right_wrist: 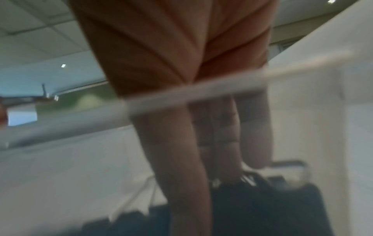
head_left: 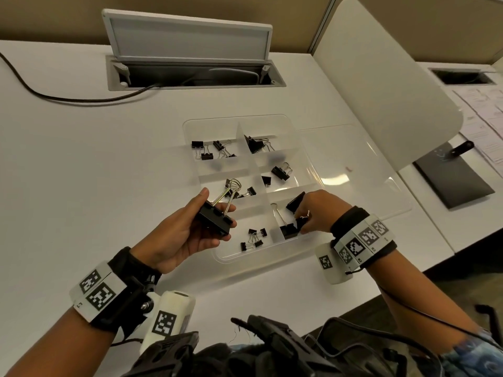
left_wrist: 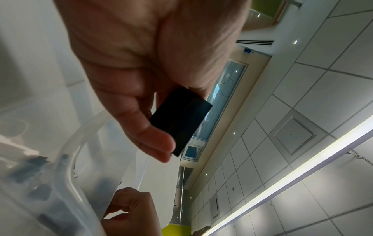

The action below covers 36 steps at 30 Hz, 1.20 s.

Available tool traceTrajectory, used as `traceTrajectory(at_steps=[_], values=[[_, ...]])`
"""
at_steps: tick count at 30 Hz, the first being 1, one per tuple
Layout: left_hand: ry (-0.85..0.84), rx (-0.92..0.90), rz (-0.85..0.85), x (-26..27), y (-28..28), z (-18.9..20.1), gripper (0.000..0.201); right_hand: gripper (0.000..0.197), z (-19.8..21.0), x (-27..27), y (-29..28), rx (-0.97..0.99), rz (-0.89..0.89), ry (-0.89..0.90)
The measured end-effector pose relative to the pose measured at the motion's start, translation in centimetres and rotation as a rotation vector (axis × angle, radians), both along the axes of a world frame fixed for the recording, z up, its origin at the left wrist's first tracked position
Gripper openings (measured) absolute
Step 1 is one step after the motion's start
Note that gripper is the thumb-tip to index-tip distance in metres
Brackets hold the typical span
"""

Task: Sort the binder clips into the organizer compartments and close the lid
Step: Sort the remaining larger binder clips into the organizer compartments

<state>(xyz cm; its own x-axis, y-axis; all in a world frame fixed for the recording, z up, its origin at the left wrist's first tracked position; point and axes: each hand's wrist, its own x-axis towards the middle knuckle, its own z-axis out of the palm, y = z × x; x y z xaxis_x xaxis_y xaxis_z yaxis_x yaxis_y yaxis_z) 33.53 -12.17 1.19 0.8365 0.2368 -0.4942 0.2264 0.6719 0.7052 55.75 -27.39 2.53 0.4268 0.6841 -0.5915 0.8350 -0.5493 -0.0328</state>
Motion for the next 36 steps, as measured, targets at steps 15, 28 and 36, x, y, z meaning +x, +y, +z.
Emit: traceTrajectory(at_steps=[15, 28, 36], values=[[-0.017, 0.062, 0.0, -0.1, -0.3, 0.1, 0.055, 0.03, 7.3, -1.9, -1.3, 0.694, -0.264, 0.613], [-0.054, 0.162, 0.09, -0.1, -0.2, 0.7, 0.062, 0.02, 4.2, -10.4, 4.6, 1.063, 0.274, 0.186], [-0.067, 0.109, 0.077, -0.1, -0.4, 0.8, 0.071, 0.018, 3.4, -10.4, 5.1, 1.166, 0.254, 0.266]])
